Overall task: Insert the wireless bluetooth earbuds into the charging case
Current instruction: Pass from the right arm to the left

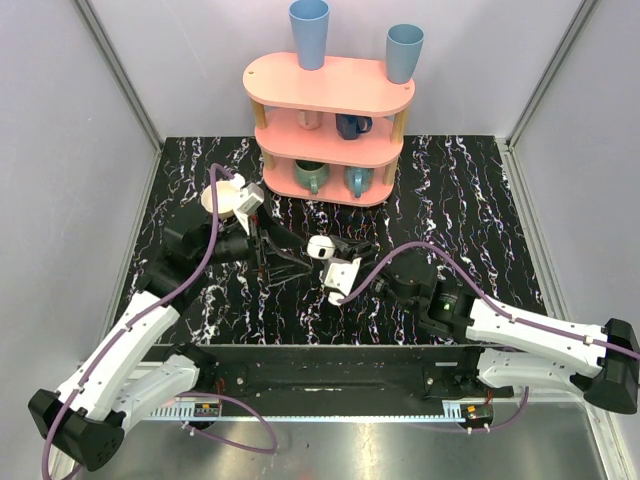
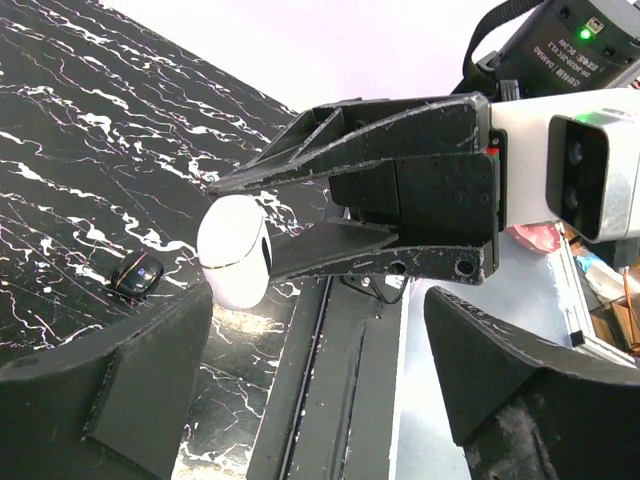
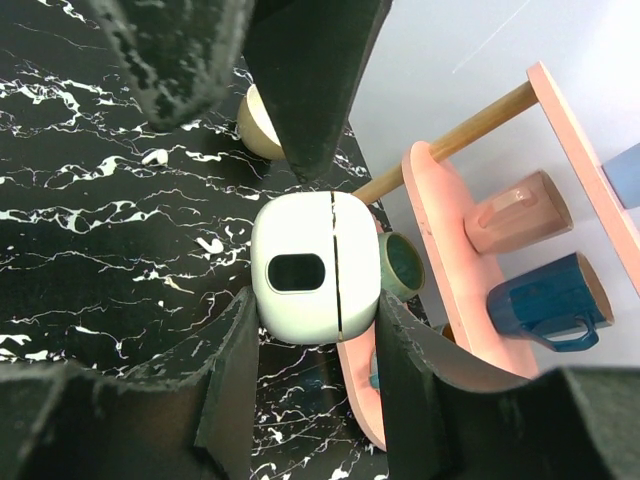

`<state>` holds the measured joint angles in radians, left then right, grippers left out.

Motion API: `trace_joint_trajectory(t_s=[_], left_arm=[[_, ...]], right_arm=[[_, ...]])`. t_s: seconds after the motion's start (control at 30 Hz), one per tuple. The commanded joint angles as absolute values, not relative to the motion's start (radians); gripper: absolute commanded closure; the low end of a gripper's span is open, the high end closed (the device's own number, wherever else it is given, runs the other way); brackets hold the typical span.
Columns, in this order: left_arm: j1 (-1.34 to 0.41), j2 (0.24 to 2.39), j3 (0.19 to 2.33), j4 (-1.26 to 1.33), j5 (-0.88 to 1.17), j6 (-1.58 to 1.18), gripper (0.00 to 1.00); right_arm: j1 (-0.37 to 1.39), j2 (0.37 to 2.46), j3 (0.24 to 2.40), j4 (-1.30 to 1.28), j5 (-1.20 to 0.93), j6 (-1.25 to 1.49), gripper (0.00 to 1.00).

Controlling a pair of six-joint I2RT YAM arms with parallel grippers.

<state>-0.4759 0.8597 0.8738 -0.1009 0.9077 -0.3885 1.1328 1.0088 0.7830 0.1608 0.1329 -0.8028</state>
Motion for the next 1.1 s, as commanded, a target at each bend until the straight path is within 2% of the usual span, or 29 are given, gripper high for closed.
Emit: trace_joint_trajectory(t_s=[0.0,0.17,0.47,0.6,0.63,0.83,1.03,1.07], left_arm=[[-0.472,0.865,0.864,-0.017,0.896,-0.416,0.11],[-0.483,0.871,0.853,-0.017,0.856,-0.405,0.17],[-0.523,0.864,0.83,-0.009,0.775,-0.38,0.19],[-0.537,0.862,0.819,0.035,0.756,-0.391,0.25],[-0.537,0.868,0.818,0.044,0.753,-0.394,0.3],[-0.545,0.882,0.805,0.097,0.749,-0.422,0.41],[-0.549,0.891,0.801,0.097,0.759,-0.428,0.48],[-0.551,0.893,0.801,0.097,0.759,-0.428,0.52]], right_arm=[[1.152,1.002,0.795,0.235,0.159,-0.847,0.73],[1.167,1.003,0.795,0.256,0.175,-0.842,0.73],[1.189,1.005,0.801,0.273,0.189,-0.828,0.73],[1.2,1.008,0.802,0.278,0.193,-0.821,0.72],[1.2,1.009,0.801,0.279,0.195,-0.821,0.72],[1.206,1.015,0.801,0.284,0.196,-0.821,0.72],[1.206,1.012,0.799,0.29,0.201,-0.827,0.72],[1.206,1.009,0.799,0.29,0.201,-0.825,0.72]])
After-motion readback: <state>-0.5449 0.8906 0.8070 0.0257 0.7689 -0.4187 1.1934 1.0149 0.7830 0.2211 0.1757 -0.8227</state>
